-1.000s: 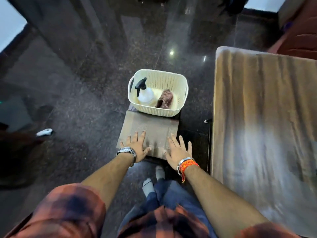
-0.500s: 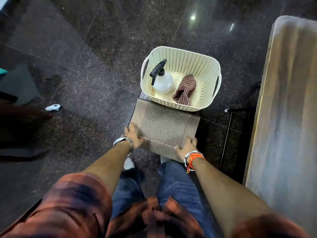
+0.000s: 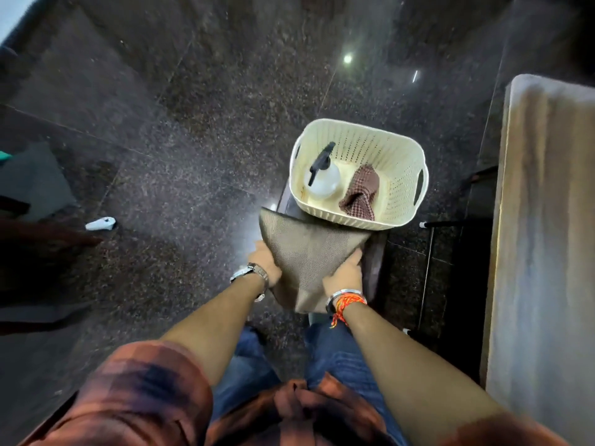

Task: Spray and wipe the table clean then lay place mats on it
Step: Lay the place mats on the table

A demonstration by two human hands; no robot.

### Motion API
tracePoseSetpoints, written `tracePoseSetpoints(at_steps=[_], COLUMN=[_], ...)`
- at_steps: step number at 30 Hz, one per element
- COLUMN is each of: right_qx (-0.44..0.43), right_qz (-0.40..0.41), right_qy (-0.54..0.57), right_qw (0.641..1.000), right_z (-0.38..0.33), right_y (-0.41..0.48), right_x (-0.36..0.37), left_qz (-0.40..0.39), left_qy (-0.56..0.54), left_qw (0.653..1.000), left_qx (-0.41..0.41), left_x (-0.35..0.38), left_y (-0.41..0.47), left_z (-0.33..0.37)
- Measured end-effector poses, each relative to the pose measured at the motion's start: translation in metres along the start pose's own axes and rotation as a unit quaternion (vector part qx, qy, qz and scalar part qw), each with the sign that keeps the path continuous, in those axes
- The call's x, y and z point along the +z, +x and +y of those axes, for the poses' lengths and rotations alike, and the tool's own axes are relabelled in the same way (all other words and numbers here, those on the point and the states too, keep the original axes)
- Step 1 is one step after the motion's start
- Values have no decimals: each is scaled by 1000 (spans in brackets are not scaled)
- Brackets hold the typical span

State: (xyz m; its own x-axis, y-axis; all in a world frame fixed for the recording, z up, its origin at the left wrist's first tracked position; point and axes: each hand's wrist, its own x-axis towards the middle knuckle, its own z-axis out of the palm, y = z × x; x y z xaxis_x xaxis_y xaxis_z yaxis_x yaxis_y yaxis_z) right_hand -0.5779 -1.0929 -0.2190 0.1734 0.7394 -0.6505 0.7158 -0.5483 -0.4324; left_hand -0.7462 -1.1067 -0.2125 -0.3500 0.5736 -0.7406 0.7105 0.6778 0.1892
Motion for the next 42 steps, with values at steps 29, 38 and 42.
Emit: tracePoseSetpoints(at_steps=[29, 38, 42], right_qx=[-277, -256, -217], right_qz=[101, 170, 230], right_qy=[50, 128, 143], right_qw=[954, 943, 938], right_z=[-393, -475, -498], right_y=[-56, 60, 104], right_x=[58, -28, -73], left_qz=[156, 75, 65], left_qy=[-69, -3, -25], left_qw=[932, 893, 879], left_qx=[320, 444, 472], left_x=[-344, -441, -462], left_y=[64, 153, 175], left_z=[-53, 94, 159])
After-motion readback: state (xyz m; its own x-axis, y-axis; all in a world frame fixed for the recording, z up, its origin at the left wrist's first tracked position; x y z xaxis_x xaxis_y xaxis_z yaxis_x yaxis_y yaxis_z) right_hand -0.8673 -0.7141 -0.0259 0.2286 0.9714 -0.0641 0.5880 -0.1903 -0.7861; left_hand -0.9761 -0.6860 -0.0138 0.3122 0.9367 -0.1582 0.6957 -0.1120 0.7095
